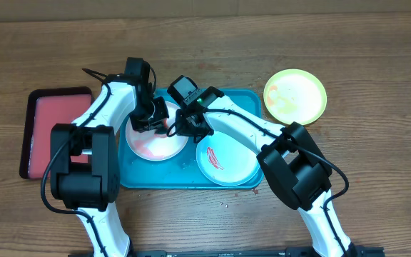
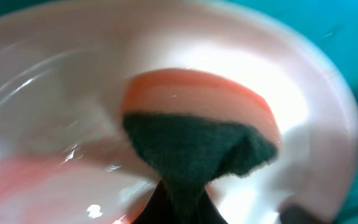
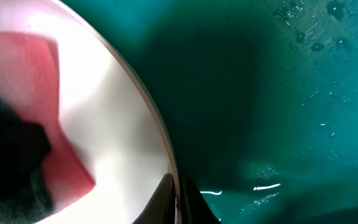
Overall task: Clean dirty plates on tray and stack at the side
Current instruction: 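Hold the white plate with right gripper and scrub it with left-held sponge, then withdraw the sponge left and lift the white plate with right gripper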
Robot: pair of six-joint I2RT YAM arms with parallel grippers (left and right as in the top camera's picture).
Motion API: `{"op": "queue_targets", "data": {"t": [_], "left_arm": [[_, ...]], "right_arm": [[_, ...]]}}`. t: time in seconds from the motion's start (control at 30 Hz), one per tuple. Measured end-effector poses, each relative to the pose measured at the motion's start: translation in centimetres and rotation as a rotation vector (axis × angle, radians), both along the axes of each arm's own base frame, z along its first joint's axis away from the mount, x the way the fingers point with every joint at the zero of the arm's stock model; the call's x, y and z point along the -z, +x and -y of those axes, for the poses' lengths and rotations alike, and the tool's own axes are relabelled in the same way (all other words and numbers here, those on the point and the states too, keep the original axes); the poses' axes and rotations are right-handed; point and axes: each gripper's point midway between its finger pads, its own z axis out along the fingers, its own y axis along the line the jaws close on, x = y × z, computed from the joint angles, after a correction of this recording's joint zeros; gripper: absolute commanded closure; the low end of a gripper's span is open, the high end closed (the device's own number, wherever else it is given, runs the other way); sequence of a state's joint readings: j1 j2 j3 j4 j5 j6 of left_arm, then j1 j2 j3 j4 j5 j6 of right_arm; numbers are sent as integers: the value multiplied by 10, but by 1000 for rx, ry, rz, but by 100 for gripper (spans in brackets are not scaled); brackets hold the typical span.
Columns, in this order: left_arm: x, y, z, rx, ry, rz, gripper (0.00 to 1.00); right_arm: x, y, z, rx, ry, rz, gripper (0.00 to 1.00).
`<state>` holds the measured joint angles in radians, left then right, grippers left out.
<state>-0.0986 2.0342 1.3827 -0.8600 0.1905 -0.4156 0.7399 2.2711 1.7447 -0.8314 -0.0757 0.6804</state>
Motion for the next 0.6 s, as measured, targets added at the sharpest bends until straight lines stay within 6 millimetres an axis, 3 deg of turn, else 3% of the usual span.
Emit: {"op": "queue_targets", "data": {"t": [0.1, 0.23, 0.43, 0.5, 0.6], "left_arm": [[0, -18, -25, -6, 149, -75, 96], [-7, -49, -77, -40, 419, -208, 96], [-42, -32, -114, -113, 584, -174, 96], [-52, -19, -118, -152, 574, -121, 96], [-90, 5, -116, -232, 478, 40, 96]], "right_arm": [[0, 0, 0, 0, -1, 0, 96], [0, -1, -1, -2, 5, -4, 96], [-1, -3, -4, -39, 7, 2, 96], [-1, -4, -4, -49, 1, 0, 96], [-6, -8, 4, -72, -40, -19, 96]]}}
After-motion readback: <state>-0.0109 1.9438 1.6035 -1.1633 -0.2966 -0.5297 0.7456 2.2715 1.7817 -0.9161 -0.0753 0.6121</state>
